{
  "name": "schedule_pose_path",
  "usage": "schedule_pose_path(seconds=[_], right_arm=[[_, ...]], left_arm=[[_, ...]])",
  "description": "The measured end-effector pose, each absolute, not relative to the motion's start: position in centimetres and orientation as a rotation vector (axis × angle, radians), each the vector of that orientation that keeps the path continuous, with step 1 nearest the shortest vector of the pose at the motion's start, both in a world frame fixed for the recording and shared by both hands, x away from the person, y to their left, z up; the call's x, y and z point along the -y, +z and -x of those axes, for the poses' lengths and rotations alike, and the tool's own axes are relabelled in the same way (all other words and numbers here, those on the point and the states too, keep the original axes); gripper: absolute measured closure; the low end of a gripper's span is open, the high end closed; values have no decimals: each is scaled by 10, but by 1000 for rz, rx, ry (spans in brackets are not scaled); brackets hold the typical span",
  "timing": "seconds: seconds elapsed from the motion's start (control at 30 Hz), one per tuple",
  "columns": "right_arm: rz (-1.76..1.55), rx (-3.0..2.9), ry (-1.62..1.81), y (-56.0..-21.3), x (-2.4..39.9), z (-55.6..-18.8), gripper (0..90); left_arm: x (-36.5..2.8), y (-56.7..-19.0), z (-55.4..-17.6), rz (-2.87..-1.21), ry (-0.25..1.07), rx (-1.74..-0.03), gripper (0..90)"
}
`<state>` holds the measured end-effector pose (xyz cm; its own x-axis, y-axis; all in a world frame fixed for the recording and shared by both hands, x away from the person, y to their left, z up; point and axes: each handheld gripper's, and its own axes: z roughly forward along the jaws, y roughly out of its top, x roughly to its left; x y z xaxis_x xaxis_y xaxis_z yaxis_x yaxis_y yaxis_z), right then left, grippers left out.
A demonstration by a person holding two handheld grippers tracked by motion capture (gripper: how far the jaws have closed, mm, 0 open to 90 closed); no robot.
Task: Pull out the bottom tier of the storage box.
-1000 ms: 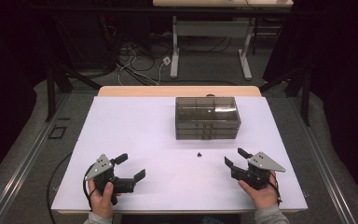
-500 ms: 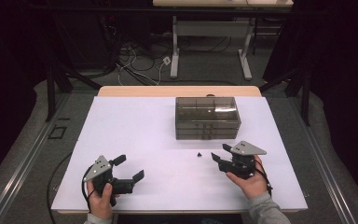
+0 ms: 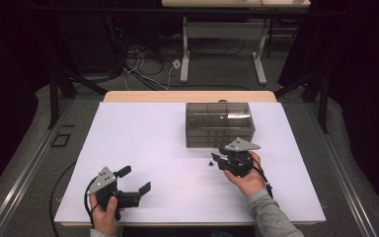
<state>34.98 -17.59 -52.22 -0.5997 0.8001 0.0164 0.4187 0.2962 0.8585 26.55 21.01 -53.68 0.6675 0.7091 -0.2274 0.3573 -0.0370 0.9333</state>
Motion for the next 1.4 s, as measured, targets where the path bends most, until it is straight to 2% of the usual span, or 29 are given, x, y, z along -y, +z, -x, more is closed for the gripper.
schedule_pose_path(seconds=[0.4, 0.97, 1.4], right_arm=[[-1251, -2256, 1178, -549, 168, -367, 664], [-1316, -2290, 1159, -557, 164, -370, 666], [-1325, -2311, 1118, -562, 159, -369, 726]], left_arm=[[-217, -538, -260, -1652, 366, -917, 3], [-218, -539, -262, -1662, 361, -934, 4], [-217, -540, -262, -1662, 357, -936, 3]])
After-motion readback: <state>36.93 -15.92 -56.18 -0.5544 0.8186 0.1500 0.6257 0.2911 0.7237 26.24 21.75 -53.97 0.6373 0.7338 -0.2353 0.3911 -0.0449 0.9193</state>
